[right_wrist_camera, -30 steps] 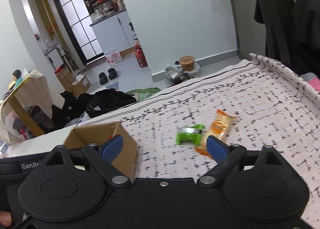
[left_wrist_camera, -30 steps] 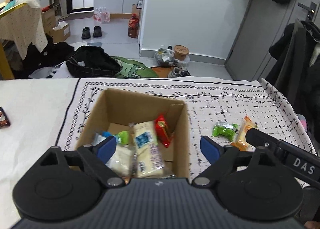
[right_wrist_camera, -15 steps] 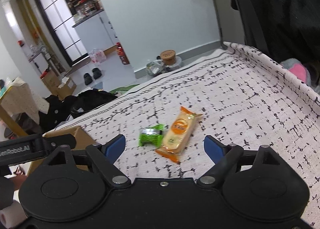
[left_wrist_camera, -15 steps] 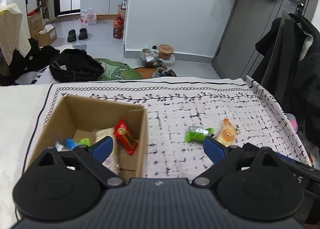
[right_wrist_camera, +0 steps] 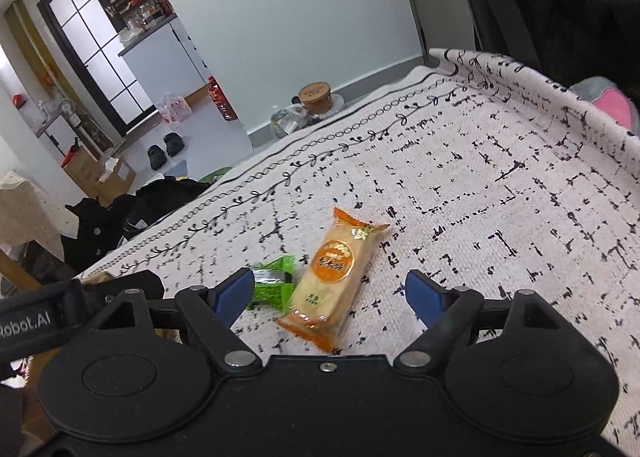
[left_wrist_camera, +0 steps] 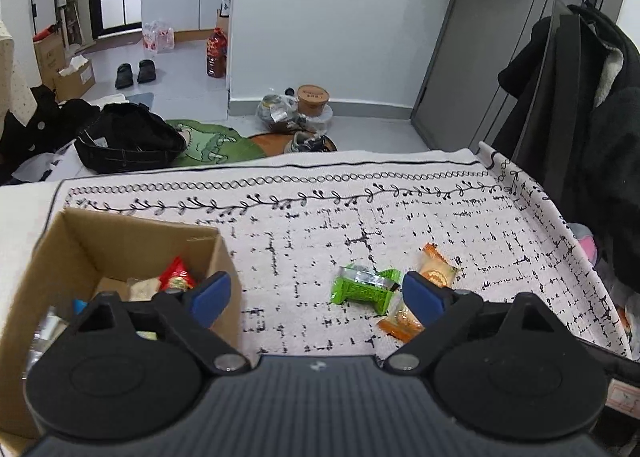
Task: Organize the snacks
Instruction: 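Move both open grippers toward the green packet and orange cake, then grasp the green packet with the left gripper while the right grasps the orange cake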
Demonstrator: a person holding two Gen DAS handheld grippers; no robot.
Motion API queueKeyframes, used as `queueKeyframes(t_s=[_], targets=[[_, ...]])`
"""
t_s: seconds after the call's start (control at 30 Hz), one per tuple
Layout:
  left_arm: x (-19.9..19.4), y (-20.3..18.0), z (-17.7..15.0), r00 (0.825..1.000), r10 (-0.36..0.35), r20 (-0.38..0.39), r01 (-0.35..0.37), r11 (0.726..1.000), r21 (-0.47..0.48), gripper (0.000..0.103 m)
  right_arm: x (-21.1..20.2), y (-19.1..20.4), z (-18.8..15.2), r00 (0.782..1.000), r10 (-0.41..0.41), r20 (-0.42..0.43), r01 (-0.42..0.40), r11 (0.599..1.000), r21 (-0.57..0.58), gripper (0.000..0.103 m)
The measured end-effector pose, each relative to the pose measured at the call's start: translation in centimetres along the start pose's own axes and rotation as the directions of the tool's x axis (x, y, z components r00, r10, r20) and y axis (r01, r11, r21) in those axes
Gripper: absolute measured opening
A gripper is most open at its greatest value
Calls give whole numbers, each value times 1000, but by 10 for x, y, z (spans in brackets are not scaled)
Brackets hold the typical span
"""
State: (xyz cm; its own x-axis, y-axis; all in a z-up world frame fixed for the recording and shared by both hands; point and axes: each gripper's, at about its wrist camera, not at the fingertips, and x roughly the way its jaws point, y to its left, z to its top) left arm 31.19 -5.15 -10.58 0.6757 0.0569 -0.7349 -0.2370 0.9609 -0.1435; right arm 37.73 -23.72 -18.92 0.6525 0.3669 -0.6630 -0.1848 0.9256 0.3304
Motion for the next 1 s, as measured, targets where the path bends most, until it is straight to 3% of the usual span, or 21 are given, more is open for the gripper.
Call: queueKeyframes(t_s=[0.27, 0.43, 0.47, 0.63, 0.73, 1.0], targets=[[28, -9, 1, 999, -7, -36, 7, 1000, -5, 69, 31, -7, 1, 999, -13, -40, 14, 1000, 27, 81], [41, -10, 4, 999, -1, -46, 1, 1000, -15, 67, 50, -2, -1, 997, -27, -69, 27, 1000, 7, 79], [44, -9, 4, 999, 0, -51, 0, 1000, -18, 65, 50, 0, -2, 997, -35, -67, 35, 999, -3, 77], [58, -10, 8, 997, 7, -75, -7, 1000, -6, 64, 47, -8, 0, 993, -91, -71, 89, 996, -27, 38], [64, -13, 8, 996, 4, -87, -4, 1000, 4, 64, 42, -21, 2, 993, -65, -98, 66, 998, 5, 34], [84, -27, 5, 991, -25, -132, 24, 1000, -9, 69, 16, -44, 0, 990, -98, -102, 102, 994, 40, 34]])
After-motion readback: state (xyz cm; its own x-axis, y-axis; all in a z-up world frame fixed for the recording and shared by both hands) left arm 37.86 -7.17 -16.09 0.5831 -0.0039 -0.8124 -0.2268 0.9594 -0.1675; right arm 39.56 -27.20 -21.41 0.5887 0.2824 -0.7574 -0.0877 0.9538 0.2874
